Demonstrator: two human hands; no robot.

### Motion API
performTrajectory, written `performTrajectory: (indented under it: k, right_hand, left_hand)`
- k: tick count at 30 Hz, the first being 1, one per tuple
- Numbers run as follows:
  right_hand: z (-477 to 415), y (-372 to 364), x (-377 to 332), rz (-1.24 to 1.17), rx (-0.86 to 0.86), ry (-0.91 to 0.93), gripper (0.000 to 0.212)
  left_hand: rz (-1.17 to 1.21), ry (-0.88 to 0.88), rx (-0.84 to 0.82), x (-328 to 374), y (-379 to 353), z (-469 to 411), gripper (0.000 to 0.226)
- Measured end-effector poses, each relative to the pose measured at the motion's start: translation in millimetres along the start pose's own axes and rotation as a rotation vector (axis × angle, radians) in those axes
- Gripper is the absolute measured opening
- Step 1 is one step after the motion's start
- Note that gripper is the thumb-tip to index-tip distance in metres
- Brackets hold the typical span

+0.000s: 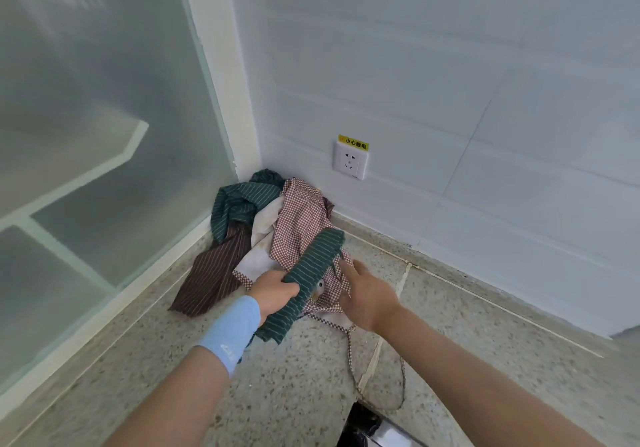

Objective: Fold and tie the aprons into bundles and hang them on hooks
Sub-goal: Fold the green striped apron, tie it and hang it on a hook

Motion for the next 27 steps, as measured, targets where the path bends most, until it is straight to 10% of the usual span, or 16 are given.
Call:
performTrajectory:
  k: [8, 13, 22, 27]
  right_hand:
    - [39.9, 42.5, -65.2, 0.323, 0.473, 0.427, 0.093]
    - [44.5, 60.8, -74.3, 0.149, 0.606, 0.343, 0.06]
    - [46.1, 91.9, -80.7, -0.655, -0.021, 0.129, 0.008]
    - [46.5, 94.1, -78.7, -0.839, -0.172, -0.079, 0.014]
  left_hand:
    - [0.151, -0.101, -0.159, 36.5, 17.6, 48.0, 0.015]
    - [0.401, -0.264, -0.423, 53.1, 12.5, 82.2, 0.041]
    - [0.53, -0.301, -0.16, 52.0, 31.5, 90.3, 0.074]
    - [0.669, -0.342, -0.317, 72.3, 9.5, 99.8, 0.043]
Point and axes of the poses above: each hand's wrist, its own z-axis away from the middle knuckle, its own y-axis out of the back of the hand, x = y × z, the point moved 6 cm from there along -z, towards the middle knuckle, and after that the axes turned 13 degrees about -y, right-handed, at the moved point
